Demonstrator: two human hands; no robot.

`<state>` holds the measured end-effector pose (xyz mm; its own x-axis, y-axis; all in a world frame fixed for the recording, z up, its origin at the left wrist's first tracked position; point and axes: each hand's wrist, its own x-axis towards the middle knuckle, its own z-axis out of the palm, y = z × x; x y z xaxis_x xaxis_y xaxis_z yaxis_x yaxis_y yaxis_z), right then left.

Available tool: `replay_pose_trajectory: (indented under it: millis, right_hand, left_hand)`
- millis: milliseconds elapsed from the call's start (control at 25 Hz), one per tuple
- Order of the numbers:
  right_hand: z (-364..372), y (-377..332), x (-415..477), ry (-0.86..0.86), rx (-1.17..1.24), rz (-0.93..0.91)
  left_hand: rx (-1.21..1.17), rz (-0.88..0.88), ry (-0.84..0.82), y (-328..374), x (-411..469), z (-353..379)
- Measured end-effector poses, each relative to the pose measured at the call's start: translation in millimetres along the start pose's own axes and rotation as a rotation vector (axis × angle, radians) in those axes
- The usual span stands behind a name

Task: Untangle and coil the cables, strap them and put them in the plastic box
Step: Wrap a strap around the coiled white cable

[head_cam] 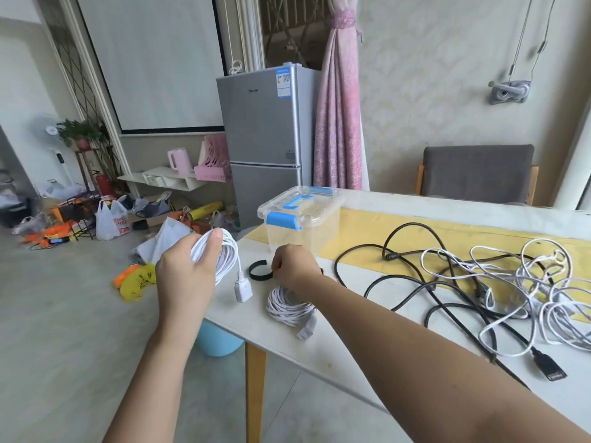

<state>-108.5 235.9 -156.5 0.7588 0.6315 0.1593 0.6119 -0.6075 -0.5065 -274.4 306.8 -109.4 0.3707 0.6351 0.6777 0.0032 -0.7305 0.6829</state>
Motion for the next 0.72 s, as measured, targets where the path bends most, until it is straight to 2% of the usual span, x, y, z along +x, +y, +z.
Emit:
replay_pose_trajectory:
  millis: [160,320,400,480,720]
  right_hand:
    - [-31.4,3.4,-7.5,0.147,0.281,-0.035]
    - [-85.9,15.6,-35.7,0.064,0.838,-0.118]
    - [-111.6,28.7,-56.7,-0.018,1.011,-0.166]
    - [-132.8,42.1,-78.7,-0.079,1.057,-0.190]
    - [-176.6,73.1,-128.3,-0.059,1.252,-0.173]
  left_hand:
    - [-0.024,0.024,0.021,1.4,3.7,1.9]
    - [-0.079,0.052,0.034,16.6,8.0,10.0]
    - [-0.109,0.058,0.010,30.3,9.2,17.4]
    - [-0.171,0.031,-0.048,45.2,9.5,26.2]
    - [-0.388,-0.230,-0.384,81.7,-8.4,61.6]
